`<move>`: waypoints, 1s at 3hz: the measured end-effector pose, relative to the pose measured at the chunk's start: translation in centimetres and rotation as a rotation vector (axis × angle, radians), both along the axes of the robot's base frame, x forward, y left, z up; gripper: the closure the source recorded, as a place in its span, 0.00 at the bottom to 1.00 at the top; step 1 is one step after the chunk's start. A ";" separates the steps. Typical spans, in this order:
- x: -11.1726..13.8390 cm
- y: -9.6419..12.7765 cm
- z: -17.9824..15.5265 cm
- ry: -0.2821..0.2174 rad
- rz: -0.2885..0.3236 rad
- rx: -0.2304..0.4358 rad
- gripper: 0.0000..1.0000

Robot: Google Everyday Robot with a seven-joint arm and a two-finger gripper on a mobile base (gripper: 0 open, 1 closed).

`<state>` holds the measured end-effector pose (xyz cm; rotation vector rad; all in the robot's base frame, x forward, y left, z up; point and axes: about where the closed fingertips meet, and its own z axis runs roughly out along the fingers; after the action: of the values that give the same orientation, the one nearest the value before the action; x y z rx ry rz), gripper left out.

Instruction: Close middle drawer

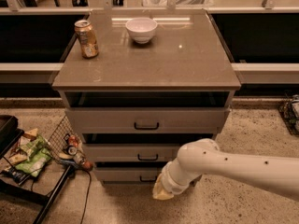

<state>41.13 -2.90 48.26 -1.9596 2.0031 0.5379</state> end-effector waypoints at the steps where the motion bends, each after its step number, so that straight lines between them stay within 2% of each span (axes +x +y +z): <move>1: 0.6 -7.4 5.4 -0.010 -0.012 -0.207 1.00; 2: 3.6 -16.6 12.1 -0.063 -0.174 -0.485 1.00; 3: 5.1 -25.0 17.5 -0.117 -0.374 -0.734 1.00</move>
Offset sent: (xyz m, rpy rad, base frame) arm 0.0633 -0.2979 0.2313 -0.8772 -0.0989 -0.6192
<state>46.20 -27.87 65.78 -1.7936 2.6309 -0.4570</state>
